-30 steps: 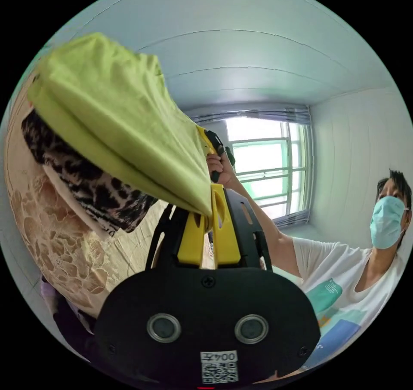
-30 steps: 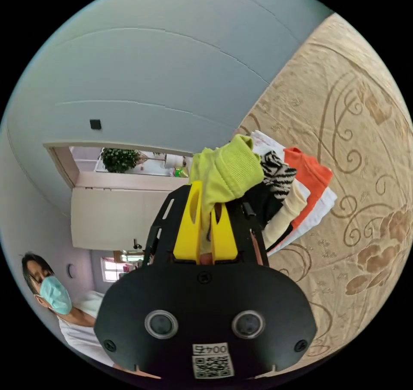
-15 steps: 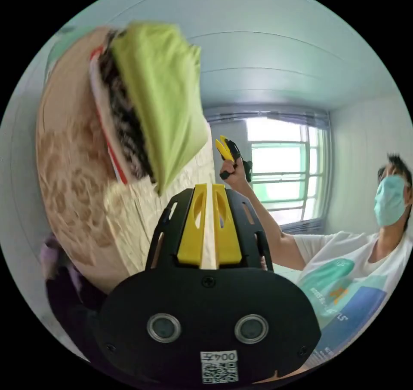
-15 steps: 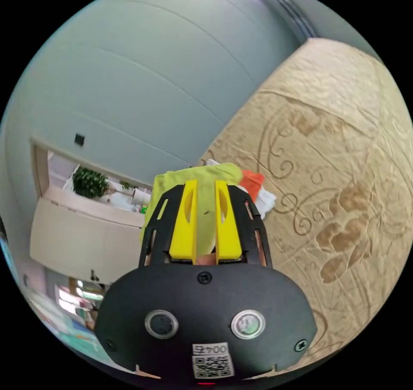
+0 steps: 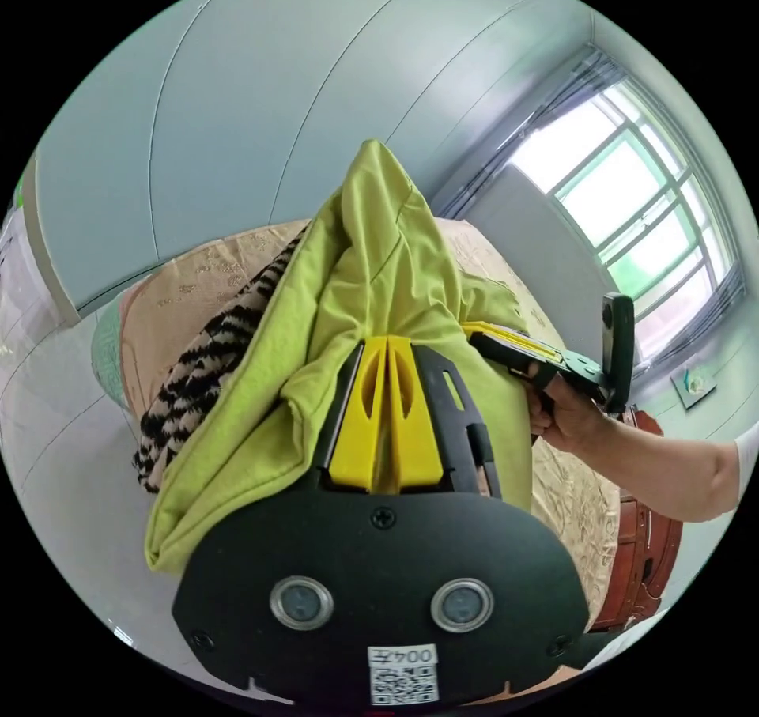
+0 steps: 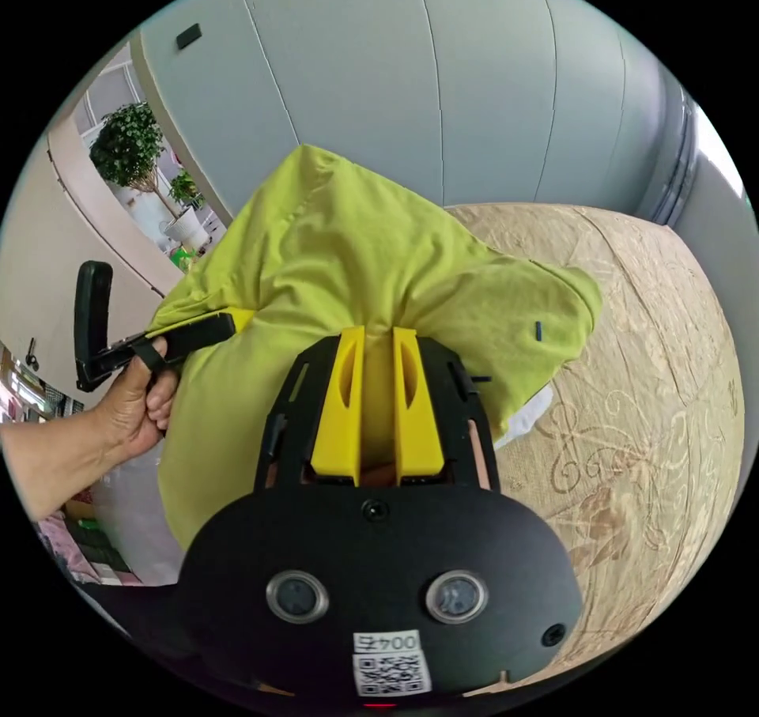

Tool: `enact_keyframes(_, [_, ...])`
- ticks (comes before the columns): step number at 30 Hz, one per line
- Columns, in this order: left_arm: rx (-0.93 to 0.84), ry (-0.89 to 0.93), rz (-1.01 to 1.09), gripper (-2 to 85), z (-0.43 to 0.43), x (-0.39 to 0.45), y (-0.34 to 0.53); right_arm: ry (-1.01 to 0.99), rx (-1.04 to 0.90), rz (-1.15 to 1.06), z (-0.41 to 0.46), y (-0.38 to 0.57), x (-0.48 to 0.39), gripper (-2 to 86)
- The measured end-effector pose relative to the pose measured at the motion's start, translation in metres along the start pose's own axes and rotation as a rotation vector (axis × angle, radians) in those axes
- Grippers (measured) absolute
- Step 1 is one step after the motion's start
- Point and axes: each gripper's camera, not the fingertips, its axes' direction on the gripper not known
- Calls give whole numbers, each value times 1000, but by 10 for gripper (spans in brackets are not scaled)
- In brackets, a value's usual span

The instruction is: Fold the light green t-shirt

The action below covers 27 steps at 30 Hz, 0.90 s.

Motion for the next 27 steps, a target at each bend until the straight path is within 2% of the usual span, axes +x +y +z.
enact_keyframes(3, [-52,38,-66,7,-5,8,-12,0,-38,-12,-16,-5,0,59])
enact_keyframes(4, [-43,52,-53,6,-11,14,-14,-1,5,0,-35,1,-1,54])
enact_keyframes(6, [99,84,24,4,-48,46,-19,-16,125,9,-71,23,-8,52])
enact_keyframes(10, [105,74,85,4,-35,67,-54,-61,169,2,-88,88,-38,69])
enact_keyframes(13, [13,46,-29,5,13,48,-93,-89,82,-16,-53,115,-54,81])
enact_keyframes(15, [-70,242,-264,4,32,16,-102,-92,72,0,-39,123,-49,81])
enact_keyframes(17, [-49,308,-291,4,18,11,-88,-107,88,22,-48,128,-42,79])
enact_keyframes(21, [-99,81,-155,3,-31,18,-33,-172,136,-11,-70,152,-43,74])
enact_keyframes(24, [-131,-60,-175,3,-35,-6,-3,-221,59,-42,-48,172,-43,72])
enact_keyframes(26, [-134,-54,-232,3,-30,-28,3,-269,-81,-40,-12,193,-33,65])
enact_keyframes(27, [-116,-23,-303,2,-31,-37,-1,-262,-84,-36,-10,198,-30,65])
